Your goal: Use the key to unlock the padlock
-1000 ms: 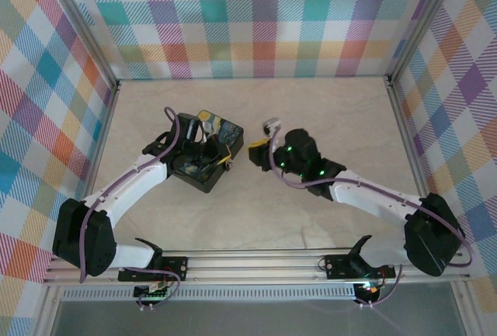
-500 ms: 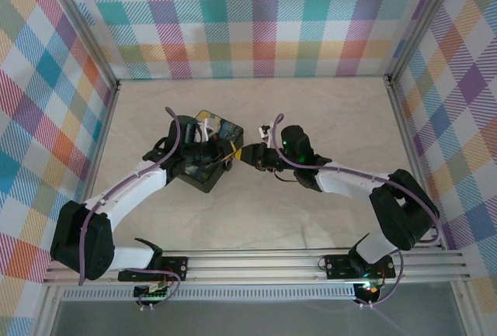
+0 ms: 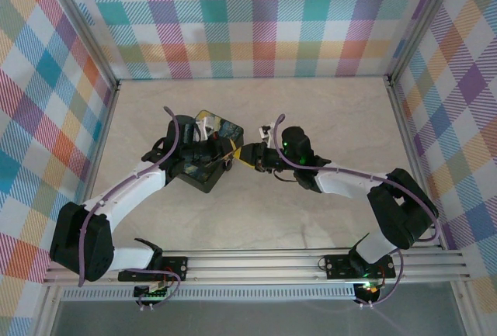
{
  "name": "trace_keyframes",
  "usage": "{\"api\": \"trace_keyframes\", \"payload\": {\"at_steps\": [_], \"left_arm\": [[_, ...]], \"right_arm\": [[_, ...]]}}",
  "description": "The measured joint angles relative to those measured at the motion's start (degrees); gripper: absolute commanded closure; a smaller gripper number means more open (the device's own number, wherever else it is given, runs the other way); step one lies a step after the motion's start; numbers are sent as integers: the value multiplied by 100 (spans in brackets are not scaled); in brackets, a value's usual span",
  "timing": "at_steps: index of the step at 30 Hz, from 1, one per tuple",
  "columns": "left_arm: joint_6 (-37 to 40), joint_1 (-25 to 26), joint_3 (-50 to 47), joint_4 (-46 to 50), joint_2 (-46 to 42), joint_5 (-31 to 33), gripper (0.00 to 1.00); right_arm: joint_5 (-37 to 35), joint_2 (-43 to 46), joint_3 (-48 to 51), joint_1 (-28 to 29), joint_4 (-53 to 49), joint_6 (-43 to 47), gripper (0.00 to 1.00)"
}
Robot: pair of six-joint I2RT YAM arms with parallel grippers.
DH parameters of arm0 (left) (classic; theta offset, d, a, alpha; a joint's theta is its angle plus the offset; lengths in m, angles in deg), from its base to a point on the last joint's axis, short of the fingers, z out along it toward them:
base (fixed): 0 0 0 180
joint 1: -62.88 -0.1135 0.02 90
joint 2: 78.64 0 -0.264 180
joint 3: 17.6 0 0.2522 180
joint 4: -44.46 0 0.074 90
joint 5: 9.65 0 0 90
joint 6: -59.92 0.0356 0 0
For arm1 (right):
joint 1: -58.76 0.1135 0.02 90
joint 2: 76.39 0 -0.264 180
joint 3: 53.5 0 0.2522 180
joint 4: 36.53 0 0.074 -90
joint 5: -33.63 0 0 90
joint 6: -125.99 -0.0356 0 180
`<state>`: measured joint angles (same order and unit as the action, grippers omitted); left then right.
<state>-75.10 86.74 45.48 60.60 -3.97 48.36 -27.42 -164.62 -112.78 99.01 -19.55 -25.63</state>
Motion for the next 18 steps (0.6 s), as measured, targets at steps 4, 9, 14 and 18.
{"api": "trace_keyframes", "payload": {"at_steps": [4,9,14,18], "left_arm": [[98,0,0,24,-20,-173,100],[166,0,0,24,-20,-369,100],[251,0,0,26,-20,-562,100],[267,0,0,24,-20,-664,100]], "right_arm": [[-151,243,0,0,-555,339,61],[-234,501,0,-55,-785,625,60],[-109,503,-4,-76,-776,780,62],[44,411,-72,-81,-754,859,64]]}}
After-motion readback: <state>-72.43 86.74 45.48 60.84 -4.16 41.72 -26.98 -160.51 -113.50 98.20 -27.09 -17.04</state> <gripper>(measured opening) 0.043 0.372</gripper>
